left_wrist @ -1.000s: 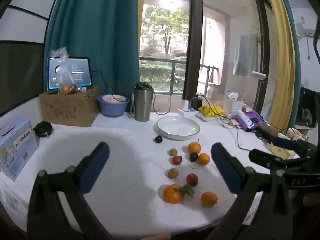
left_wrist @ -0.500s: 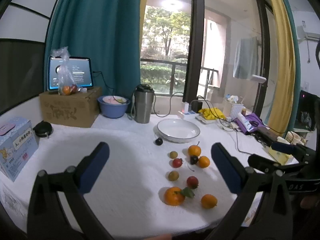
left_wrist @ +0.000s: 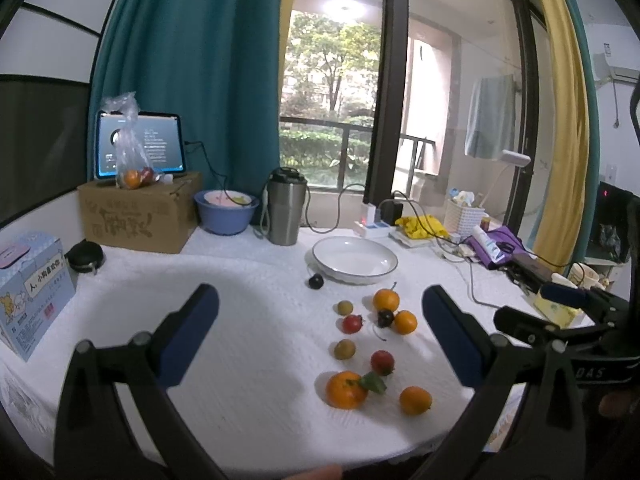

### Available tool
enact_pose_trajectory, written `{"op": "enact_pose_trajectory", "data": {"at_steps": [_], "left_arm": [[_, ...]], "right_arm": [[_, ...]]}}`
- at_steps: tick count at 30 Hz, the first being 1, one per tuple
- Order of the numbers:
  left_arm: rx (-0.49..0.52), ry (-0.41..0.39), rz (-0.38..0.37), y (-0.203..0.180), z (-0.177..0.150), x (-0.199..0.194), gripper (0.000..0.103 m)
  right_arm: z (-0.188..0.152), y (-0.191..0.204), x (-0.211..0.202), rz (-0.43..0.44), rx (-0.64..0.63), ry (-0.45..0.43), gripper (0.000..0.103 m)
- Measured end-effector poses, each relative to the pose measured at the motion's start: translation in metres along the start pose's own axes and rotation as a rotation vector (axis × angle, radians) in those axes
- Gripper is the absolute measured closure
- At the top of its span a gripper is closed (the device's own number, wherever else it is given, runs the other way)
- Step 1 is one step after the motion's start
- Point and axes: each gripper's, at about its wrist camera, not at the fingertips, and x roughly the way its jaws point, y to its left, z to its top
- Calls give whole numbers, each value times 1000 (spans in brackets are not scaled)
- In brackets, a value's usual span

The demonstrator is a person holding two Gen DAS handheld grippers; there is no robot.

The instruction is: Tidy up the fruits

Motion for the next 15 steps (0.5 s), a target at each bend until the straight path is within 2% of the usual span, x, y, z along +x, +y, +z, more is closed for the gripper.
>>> {"op": "enact_pose_trajectory", "data": {"at_steps": [15], "left_arm": [[-4, 3, 2, 0, -3, -3, 0]], "right_arm": [[-1, 0, 0, -1, 0, -1, 0]]}}
